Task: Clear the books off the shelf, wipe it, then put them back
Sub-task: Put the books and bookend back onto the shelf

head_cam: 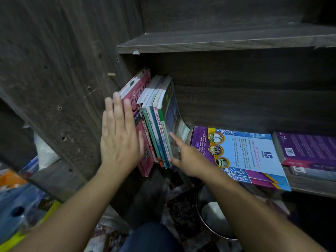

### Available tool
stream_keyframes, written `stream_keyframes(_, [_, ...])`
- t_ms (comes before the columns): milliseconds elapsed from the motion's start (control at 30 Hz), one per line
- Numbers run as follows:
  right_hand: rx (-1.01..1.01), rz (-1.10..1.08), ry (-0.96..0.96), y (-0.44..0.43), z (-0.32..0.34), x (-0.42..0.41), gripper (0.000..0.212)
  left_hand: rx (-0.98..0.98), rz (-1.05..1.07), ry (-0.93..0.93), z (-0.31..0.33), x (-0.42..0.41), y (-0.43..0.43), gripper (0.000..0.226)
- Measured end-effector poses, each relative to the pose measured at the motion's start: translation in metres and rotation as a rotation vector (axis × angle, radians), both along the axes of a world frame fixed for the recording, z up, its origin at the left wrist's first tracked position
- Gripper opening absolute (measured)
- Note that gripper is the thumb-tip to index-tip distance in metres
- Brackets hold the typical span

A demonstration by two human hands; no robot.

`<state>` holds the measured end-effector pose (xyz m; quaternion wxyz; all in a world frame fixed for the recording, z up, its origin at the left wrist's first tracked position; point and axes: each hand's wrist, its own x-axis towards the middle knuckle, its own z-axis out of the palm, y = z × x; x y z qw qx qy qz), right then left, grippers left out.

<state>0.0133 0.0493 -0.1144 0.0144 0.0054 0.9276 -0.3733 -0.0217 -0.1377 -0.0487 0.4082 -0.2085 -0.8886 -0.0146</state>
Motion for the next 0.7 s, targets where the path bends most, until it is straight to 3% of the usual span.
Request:
stream_keyframes(167, [0.111, 0.010, 0.029, 0.006, -0.006, -0.004, 0.082, -0.153, 0.260, -0.036, -0.035, 0.015, -0.015, 0.097])
stream_keyframes(333, [0.144, -0.008, 0.037, 0.003, -0.016, -0.007, 0.084, -0.324, 0.444, 0.029, -0.046, 0.005, -0.016, 0.057])
stream_keyframes(500, [0.176, -0.009, 0.076, 0.005, -0.023, -0.014, 0.082, -0.395, 0.539, 0.125, -0.050, -0.018, 0.004, 0.064])
stream_keyframes(700, [0.186, -0.008, 0.074, 0.010, -0.026, -0.019, 0.082, -0.386, 0.575, 0.081, -0.048, -0.035, 0.026, 0.069])
